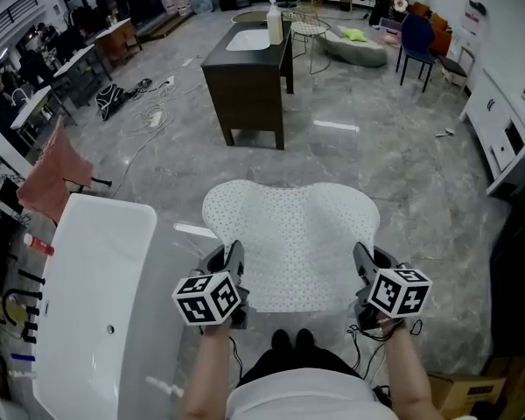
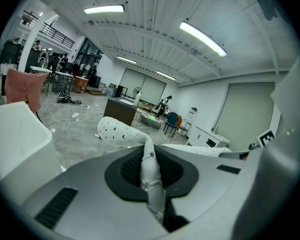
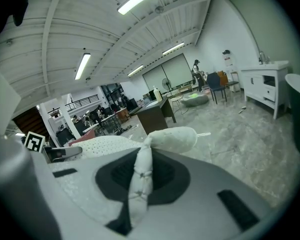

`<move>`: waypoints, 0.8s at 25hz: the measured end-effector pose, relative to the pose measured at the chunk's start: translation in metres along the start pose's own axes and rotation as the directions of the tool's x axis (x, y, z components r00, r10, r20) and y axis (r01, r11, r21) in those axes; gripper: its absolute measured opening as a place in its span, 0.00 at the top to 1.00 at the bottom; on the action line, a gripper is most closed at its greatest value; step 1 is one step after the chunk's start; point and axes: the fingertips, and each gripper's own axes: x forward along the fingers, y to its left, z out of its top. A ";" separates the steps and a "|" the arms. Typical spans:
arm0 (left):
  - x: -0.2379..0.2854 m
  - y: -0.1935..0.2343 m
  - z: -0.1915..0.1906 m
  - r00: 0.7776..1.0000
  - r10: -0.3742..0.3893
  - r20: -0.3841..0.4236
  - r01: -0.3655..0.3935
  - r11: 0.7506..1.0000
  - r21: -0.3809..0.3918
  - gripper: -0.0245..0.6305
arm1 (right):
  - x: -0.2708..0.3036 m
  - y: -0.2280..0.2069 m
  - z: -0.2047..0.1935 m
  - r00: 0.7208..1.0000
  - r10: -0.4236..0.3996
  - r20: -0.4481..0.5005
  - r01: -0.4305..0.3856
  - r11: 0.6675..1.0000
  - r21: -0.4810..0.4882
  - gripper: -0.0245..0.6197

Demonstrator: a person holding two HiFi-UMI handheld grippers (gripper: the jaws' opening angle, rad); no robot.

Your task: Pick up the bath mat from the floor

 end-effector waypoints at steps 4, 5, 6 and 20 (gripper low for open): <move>0.002 0.001 0.000 1.000 0.007 0.004 -0.007 1.000 0.004 0.93 | 0.004 -0.003 0.000 1.000 -0.002 0.002 0.002 1.000 -0.004 0.93; 0.002 0.001 -0.001 1.000 0.008 0.004 -0.008 1.000 0.005 0.93 | 0.004 -0.004 -0.001 1.000 -0.002 0.002 0.002 1.000 -0.003 0.93; 0.003 0.000 -0.002 1.000 0.008 0.004 -0.008 1.000 0.006 0.93 | 0.005 -0.004 -0.002 1.000 -0.002 0.001 0.002 1.000 -0.003 0.93; 0.005 -0.005 0.003 1.000 0.020 0.010 -0.020 1.000 0.009 0.93 | 0.006 -0.009 0.004 1.000 -0.006 -0.005 0.006 1.000 -0.028 0.93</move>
